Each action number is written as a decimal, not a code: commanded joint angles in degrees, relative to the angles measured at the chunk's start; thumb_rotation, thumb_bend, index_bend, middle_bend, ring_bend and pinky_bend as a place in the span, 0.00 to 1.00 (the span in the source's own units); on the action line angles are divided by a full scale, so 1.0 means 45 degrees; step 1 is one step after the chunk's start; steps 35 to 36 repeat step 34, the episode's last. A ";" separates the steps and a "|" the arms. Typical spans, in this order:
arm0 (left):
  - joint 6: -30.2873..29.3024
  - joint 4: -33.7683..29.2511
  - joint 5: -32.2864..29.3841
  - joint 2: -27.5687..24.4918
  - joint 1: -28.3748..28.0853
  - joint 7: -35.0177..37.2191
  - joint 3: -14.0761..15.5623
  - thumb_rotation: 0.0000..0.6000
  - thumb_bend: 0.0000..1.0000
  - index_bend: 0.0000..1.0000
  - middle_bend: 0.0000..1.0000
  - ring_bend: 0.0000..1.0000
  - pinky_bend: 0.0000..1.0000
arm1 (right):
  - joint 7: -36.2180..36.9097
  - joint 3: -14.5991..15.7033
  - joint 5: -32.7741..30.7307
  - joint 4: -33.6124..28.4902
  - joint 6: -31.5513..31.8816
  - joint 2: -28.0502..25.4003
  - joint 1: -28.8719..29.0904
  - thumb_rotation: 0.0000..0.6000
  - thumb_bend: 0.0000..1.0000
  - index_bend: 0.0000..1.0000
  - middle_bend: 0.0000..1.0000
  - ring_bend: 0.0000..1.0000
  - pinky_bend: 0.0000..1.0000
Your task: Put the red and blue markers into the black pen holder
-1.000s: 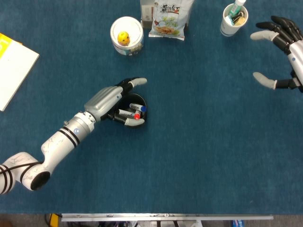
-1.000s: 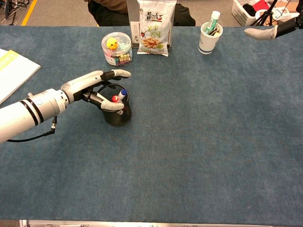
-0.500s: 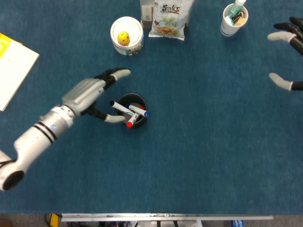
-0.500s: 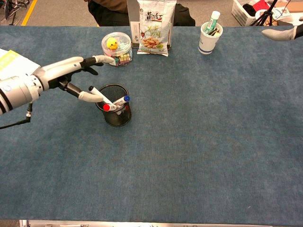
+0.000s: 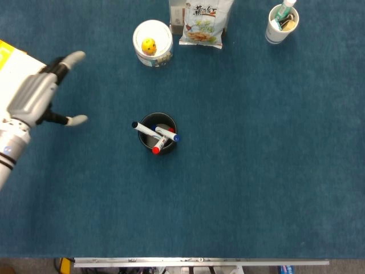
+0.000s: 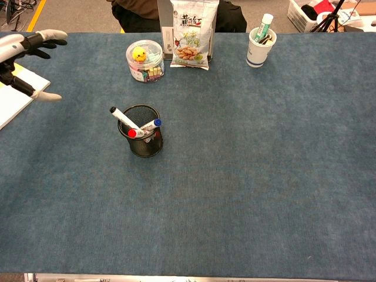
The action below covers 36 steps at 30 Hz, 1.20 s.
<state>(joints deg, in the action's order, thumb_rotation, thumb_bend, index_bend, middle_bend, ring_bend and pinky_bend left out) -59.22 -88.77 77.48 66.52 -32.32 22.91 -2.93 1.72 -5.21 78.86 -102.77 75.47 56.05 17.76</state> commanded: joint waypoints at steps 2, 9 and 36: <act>-0.1689 0.0454 -0.0268 0.0173 0.1006 -0.2260 -0.0003 1.00 0.11 0.04 0.11 0.09 0.14 | -0.0592 0.0307 -0.0011 0.0118 0.0818 0.0044 -0.0735 1.00 0.26 0.28 0.23 0.04 0.00; -0.3651 0.0227 0.0024 0.0131 0.2304 -0.4397 0.0342 1.00 0.11 0.05 0.11 0.09 0.14 | -0.0531 0.0595 0.0169 0.0219 0.1716 0.0084 -0.1671 1.00 0.26 0.28 0.23 0.05 0.00; -0.5502 -0.0960 -0.0011 -0.0163 0.4341 -0.6766 0.0201 1.00 0.11 0.07 0.12 0.10 0.14 | -0.0582 0.0606 0.0745 0.0222 0.2378 0.0384 -0.2739 1.00 0.26 0.28 0.25 0.05 0.00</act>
